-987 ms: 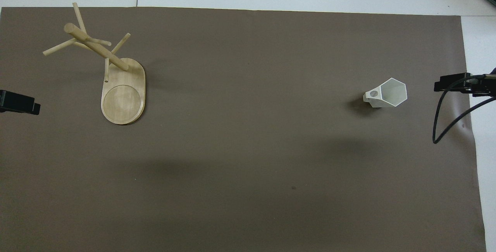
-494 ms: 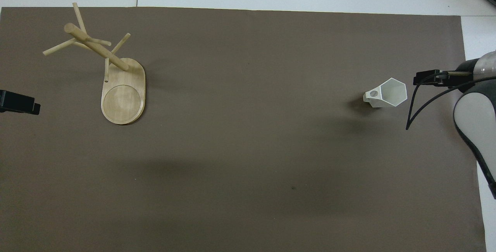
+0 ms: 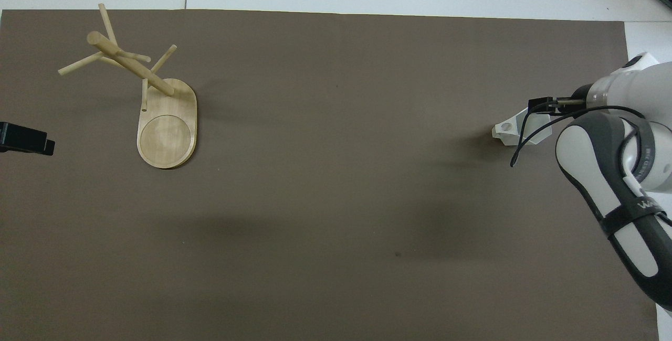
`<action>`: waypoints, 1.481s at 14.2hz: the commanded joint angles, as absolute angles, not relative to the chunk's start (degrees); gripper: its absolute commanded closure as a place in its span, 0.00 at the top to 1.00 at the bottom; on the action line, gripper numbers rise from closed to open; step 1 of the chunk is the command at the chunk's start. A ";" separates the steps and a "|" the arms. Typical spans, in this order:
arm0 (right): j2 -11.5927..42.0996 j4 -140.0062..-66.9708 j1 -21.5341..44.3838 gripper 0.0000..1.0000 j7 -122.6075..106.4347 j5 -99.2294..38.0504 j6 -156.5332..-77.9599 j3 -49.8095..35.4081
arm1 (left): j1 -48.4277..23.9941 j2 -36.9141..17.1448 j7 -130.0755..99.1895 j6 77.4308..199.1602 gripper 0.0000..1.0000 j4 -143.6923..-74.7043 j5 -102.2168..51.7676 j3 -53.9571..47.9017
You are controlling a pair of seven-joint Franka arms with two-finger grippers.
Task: Hang cup on rack
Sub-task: 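Reach the right gripper toward the white cup's rim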
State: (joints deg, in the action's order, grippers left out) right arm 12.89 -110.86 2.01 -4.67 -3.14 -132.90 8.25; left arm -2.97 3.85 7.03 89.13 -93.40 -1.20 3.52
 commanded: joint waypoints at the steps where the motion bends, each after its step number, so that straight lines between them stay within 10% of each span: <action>1: 11.78 -113.02 1.58 1.00 -6.24 -2.55 -134.21 7.91 | -2.37 4.40 6.94 88.33 1.00 -93.60 -0.09 2.99; 15: 12.22 -114.52 0.53 1.00 -10.81 -3.08 -135.88 8.35 | -2.37 4.39 6.94 88.33 1.00 -93.60 -0.09 2.99; 21: 12.13 -114.52 0.53 0.61 -10.72 -3.16 -135.26 8.35 | -2.37 4.40 7.03 88.33 1.00 -93.60 -0.09 2.99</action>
State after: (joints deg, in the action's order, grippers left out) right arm 12.88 -113.29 1.07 -10.34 -3.15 -134.04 8.72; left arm -2.97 3.85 7.03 89.13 -93.40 -1.20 3.52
